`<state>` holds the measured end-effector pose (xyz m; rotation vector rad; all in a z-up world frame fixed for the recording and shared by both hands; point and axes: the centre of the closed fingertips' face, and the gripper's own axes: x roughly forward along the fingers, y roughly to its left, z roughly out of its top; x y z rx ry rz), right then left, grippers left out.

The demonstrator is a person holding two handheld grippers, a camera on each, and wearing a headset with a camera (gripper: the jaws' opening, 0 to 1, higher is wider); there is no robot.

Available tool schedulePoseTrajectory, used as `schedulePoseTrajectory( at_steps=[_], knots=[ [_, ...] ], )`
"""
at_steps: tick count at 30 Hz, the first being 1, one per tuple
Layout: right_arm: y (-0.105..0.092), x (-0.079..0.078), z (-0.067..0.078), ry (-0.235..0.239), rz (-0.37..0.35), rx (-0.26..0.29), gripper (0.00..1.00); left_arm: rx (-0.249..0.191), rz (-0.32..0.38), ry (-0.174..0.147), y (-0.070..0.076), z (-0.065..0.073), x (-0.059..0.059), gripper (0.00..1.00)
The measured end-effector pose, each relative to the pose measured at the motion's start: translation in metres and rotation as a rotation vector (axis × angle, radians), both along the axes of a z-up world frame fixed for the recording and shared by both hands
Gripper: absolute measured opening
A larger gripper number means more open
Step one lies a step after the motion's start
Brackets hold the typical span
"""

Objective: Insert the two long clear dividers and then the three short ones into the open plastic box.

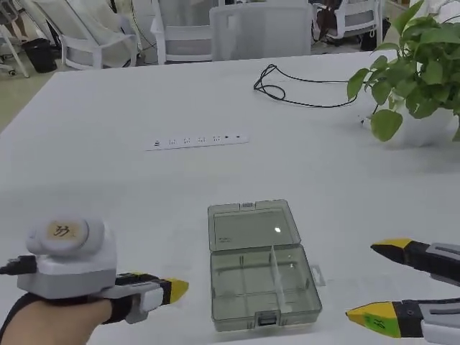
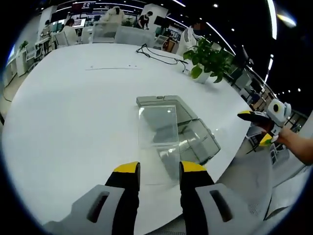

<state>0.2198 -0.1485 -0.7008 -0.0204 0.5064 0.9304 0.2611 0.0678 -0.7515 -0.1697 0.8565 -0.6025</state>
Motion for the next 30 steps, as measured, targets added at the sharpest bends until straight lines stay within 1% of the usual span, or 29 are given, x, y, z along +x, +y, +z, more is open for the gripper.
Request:
schedulePoseTrajectory(
  at_steps=[2, 4, 5, 6, 8, 9, 10, 11, 12, 14, 16, 18, 20, 23, 24, 25, 26, 27, 28, 30],
  knots=[
    [0.005, 0.002, 0.005, 0.018, -0.013, 0.02, 0.74, -0.03, -0.004, -0.012, -0.008, 0.007, -0.001, 0.3],
    [0.009, 0.005, 0.011, 0.011, -0.023, 0.044, 0.73, -0.068, -0.01, -0.024, -0.016, 0.015, -0.001, 0.3],
    [0.012, 0.006, 0.013, 0.021, -0.029, 0.058, 0.72, -0.096, -0.008, -0.024, -0.021, 0.019, -0.002, 0.3],
    [0.015, 0.007, 0.017, 0.024, -0.033, 0.072, 0.71, -0.103, -0.012, -0.025, -0.024, 0.021, -0.003, 0.3],
    [0.022, 0.009, 0.024, 0.02, -0.042, 0.092, 0.69, -0.13, -0.022, -0.045, -0.031, 0.027, -0.004, 0.3],
    [0.024, 0.01, 0.026, 0.027, -0.045, 0.102, 0.67, -0.135, -0.026, -0.043, -0.033, 0.029, -0.005, 0.3],
    [0.028, 0.012, 0.031, 0.031, -0.052, 0.119, 0.66, -0.145, -0.03, -0.048, -0.036, 0.03, -0.004, 0.3],
    [0.031, 0.013, 0.035, 0.025, -0.055, 0.136, 0.66, -0.165, -0.03, -0.053, -0.039, 0.033, -0.004, 0.3],
    [0.036, 0.014, 0.04, 0.035, -0.062, 0.16, 0.65, -0.2, -0.031, -0.054, -0.045, 0.038, -0.004, 0.3],
    [0.043, 0.015, 0.046, 0.042, -0.064, 0.175, 0.61, -0.209, -0.036, -0.059, -0.049, 0.041, -0.006, 0.3],
    [0.048, 0.015, 0.049, 0.036, -0.065, 0.177, 0.58, -0.231, -0.044, -0.066, -0.055, 0.045, -0.007, 0.3],
    [0.056, 0.016, 0.053, 0.055, -0.074, 0.195, 0.54, -0.24, -0.052, -0.069, -0.06, 0.048, -0.008, 0.3],
    [0.063, 0.016, 0.055, 0.064, -0.075, 0.209, 0.5, -0.257, -0.062, -0.074, -0.066, 0.051, -0.01, 0.3],
    [0.074, 0.017, 0.056, 0.079, -0.081, 0.22, 0.45, -0.268, -0.081, -0.081, -0.074, 0.055, -0.014, 0.3],
    [0.077, 0.017, 0.056, 0.083, -0.083, 0.222, 0.42, -0.271, -0.082, -0.084, -0.076, 0.056, -0.014, 0.3],
    [0.081, 0.017, 0.056, 0.091, -0.09, 0.232, 0.4, -0.286, -0.087, -0.089, -0.079, 0.058, -0.015, 0.3],
    [0.083, 0.018, 0.056, 0.101, -0.1, 0.245, 0.39, -0.29, -0.089, -0.089, -0.08, 0.059, -0.015, 0.3],
    [0.086, 0.018, 0.054, 0.117, -0.107, 0.246, 0.36, -0.291, -0.094, -0.093, -0.083, 0.059, -0.016, 0.3],
    [0.088, 0.019, 0.054, 0.117, -0.114, 0.249, 0.34, -0.289, -0.1, -0.093, -0.085, 0.06, -0.017, 0.3],
    [0.091, 0.022, 0.053, 0.141, -0.141, 0.263, 0.3, -0.288, -0.116, -0.099, -0.089, 0.06, -0.019, 0.3]
  ],
)
